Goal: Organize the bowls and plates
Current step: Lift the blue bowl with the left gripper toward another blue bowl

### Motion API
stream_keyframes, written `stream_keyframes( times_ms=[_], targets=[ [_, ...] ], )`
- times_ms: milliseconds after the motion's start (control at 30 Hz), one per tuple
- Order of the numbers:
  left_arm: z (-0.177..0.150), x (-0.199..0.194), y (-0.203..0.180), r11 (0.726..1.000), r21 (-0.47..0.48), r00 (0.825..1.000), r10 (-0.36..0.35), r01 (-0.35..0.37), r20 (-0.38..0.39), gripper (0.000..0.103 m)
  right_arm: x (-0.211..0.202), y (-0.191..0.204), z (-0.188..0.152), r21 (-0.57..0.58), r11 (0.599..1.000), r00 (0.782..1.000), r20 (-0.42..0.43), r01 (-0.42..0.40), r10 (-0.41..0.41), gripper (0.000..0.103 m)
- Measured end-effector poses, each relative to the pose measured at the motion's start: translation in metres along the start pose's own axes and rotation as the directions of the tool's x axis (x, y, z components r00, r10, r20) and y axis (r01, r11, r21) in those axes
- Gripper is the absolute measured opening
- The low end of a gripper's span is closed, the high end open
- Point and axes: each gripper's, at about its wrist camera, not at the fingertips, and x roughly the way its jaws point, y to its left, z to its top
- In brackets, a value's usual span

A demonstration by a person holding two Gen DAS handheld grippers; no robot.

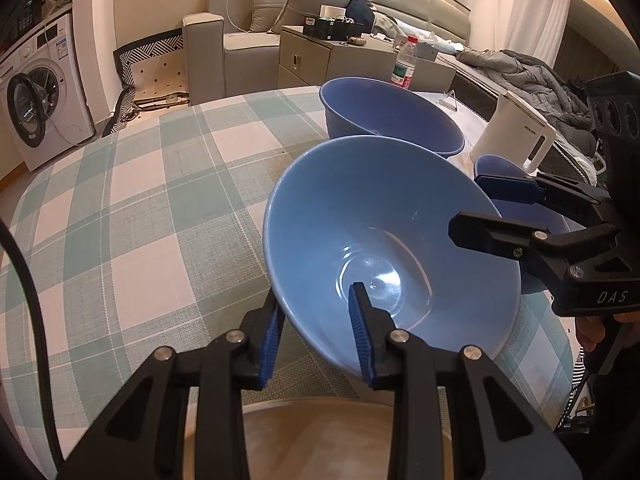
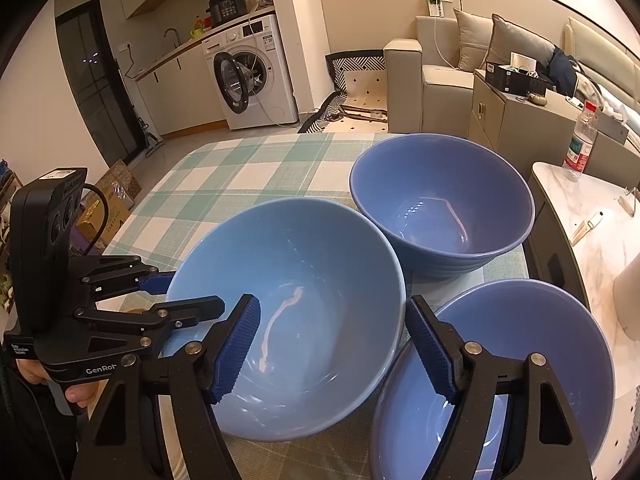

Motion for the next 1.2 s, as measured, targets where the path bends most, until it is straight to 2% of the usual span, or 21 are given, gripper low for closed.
stream_keyframes(
  times_ms=[667,1200],
  targets=[
    [0.003,-0.017,0.002,1.0,-0.016,0.999,0.007,-0.006,0.044,0.031,-0.019,0.014,0.005,-0.019,1.0,0.999,0.044,0.003,-0.002,0.077],
    [0.008,-0.046,-0.006,1.0,-0.005,0.995,0.006,-0.005,0.095,0.031,-0.058,0.026,0.011,-0.031,0.999,0.995,0.103,0.011,-0.008,0.077]
  ],
)
